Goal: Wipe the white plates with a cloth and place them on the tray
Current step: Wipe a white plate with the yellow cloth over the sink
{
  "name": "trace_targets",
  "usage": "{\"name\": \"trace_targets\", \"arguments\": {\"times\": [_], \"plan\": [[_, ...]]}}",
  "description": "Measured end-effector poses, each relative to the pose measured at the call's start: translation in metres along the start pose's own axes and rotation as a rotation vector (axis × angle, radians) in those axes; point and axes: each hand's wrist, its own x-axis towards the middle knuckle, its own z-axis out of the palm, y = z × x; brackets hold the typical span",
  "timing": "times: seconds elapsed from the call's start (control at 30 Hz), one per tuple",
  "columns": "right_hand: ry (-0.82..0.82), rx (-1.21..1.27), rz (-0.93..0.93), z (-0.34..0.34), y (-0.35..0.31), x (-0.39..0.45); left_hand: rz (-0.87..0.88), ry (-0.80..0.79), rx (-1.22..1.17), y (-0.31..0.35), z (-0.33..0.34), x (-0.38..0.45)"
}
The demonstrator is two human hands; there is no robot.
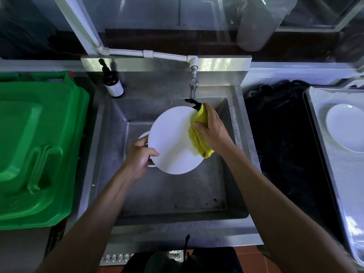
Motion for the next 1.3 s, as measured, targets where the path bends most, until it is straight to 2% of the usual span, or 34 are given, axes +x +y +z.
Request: {"name": "trace_targets", "arguments": {"times": [0.2,0.37,0.6,0.7,0.8,0.9,0.97,1.0,1.07,1.13,1.2,1.3], "plan": [[-0.026,-0.067,-0.154,-0.012,-0.016,0.004,0.067,-0.1,0.287,0.031,-0.002,0.01],[-0.101,-0.144,-0.211,-0.015,-0.025,0.003,0.131,-0.205,0.456,0.047,0.007,0.017],[0.037,-0.292,-0.258,-0.013,-0.025,-0.009,0.144,-0.252,0.592,0.054,0.017,0.021],[0.09,-0.315,-0.255,-0.012,-0.019,-0.018,0.183,-0.202,0.597,0.052,0.024,0.022],[0.16,-0.331,-0.26,-0.012,-0.013,-0.026,0.185,-0.089,0.523,0.044,0.032,0.02],[0.252,-0.375,-0.277,-0.012,-0.008,-0.033,0.22,0.089,0.44,0.029,0.04,0.014],[0.319,-0.387,-0.289,-0.015,-0.005,-0.036,0.173,0.215,0.269,0.018,0.04,0.011],[0.355,-0.391,-0.298,-0.016,-0.004,-0.038,0.075,0.257,0.114,0.013,0.039,0.01],[0.42,-0.396,-0.324,-0.018,-0.001,-0.041,-0.191,0.188,-0.22,0.002,0.04,0.003],[0.474,-0.401,-0.362,-0.017,0.0,-0.045,-0.354,0.01,-0.395,-0.005,0.046,-0.002],[0.512,-0.42,-0.411,-0.013,0.002,-0.051,-0.382,-0.091,-0.503,-0.004,0.057,-0.001],[0.527,-0.427,-0.472,-0.005,0.007,-0.058,-0.363,-0.058,-0.573,0.01,0.078,0.003]]}}
